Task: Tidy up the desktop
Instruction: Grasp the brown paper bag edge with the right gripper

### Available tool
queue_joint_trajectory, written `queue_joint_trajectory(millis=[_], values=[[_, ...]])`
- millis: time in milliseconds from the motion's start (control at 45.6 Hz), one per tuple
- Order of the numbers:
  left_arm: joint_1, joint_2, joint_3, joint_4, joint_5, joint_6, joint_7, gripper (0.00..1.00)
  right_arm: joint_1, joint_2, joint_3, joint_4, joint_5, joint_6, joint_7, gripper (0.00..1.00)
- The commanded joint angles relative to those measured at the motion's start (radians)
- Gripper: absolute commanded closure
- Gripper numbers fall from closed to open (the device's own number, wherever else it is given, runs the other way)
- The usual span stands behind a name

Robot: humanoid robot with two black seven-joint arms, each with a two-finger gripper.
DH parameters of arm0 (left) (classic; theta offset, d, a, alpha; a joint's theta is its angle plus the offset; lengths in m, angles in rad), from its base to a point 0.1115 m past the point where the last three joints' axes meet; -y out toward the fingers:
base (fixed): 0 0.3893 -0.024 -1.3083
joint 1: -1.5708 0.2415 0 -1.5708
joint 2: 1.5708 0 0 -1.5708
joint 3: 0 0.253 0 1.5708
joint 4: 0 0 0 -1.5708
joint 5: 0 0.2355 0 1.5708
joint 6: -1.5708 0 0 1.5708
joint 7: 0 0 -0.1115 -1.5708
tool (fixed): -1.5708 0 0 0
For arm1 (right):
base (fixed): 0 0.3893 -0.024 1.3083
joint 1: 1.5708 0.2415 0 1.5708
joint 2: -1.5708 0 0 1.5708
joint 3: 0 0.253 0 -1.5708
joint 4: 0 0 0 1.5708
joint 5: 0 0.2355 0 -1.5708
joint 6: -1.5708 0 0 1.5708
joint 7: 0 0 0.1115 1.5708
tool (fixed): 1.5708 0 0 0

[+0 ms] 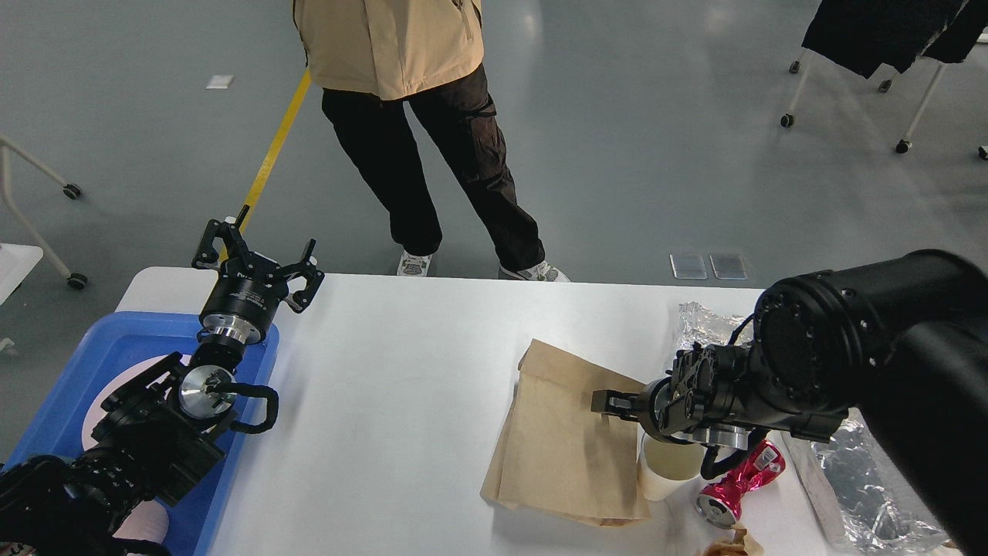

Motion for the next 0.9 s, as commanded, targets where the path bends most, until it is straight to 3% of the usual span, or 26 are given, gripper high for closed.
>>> queue_joint_trajectory(millis=[0,636,680,723,811,877], values=[[0.0,0.001,0.0,0.0,0.0,0.0,0.0,0.01,-0.014,0.003,0.006,-0.013,0.0,-0.002,0.0,0.0],[0.0,0.001,0.0,0.0,0.0,0.0,0.0,0.01,-0.079,0.009,0.173,-0.053,0.035,-0.054,0.0,0.0],[0.0,0.001,0.0,0.0,0.0,0.0,0.0,0.01,-0.08,0.009,0.175,-0.053,0.035,-0.063,0.0,0.03],[0.0,0.001,0.0,0.0,0.0,0.0,0.0,0.01,-0.08,0.009,0.173,-0.053,0.035,-0.08,0.0,0.12],[0.0,0.001,0.0,0.0,0.0,0.0,0.0,0.01,-0.079,0.014,0.173,-0.05,0.026,-0.13,0.0,0.51],[0.0,0.001,0.0,0.0,0.0,0.0,0.0,0.01,-0.076,0.024,0.161,-0.045,0.023,-0.166,-0.003,0.87]])
